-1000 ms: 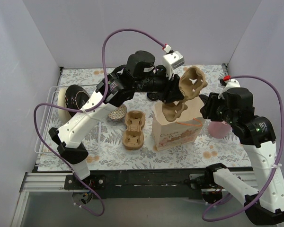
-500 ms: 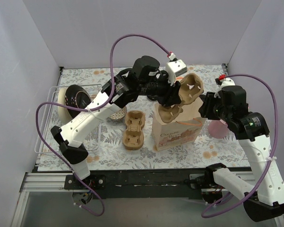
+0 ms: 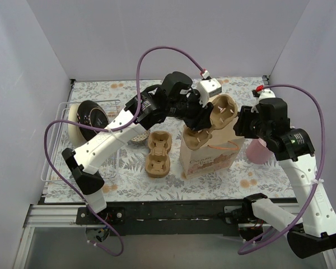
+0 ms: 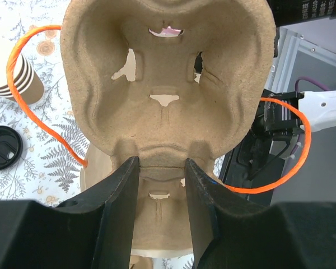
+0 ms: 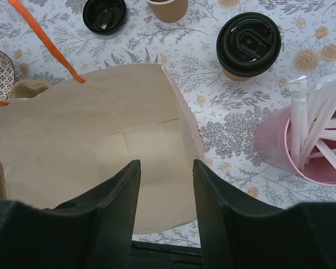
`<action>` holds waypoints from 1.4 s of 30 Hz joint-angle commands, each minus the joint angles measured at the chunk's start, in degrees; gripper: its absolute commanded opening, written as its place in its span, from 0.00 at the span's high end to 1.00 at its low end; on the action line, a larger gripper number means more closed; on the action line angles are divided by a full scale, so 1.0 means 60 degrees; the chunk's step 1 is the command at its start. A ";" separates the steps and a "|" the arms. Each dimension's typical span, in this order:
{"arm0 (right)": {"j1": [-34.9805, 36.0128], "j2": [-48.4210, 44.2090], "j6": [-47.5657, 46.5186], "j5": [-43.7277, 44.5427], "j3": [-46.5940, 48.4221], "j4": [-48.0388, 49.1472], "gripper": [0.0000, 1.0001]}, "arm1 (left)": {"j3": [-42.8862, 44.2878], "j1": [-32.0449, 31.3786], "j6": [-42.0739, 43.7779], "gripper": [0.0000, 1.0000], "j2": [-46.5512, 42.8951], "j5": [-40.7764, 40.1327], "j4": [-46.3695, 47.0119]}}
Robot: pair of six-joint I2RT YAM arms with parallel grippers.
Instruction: Pack the takeout coffee
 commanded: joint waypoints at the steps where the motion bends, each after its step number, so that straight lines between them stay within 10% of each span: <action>1: -0.0019 -0.0016 -0.0170 0.0217 0.0390 0.0340 0.48 | -0.0215 -0.0134 0.0003 0.78 -0.0376 0.0119 -0.0050; 17: -0.0092 0.0102 -0.0141 -0.0075 0.0581 0.0061 0.49 | -0.0141 -0.0486 0.0222 0.78 -0.0185 -0.0261 -0.0387; 33: -0.0107 -0.0177 -0.0068 -0.0764 -0.0651 0.0852 0.96 | -0.0259 -0.0765 0.0589 0.82 0.0034 -0.1770 -0.0344; 42: -0.0107 -0.0382 0.0079 -0.0867 -0.0709 0.0984 0.99 | 0.0181 -0.0765 0.0545 0.78 0.0372 -0.2005 -0.0153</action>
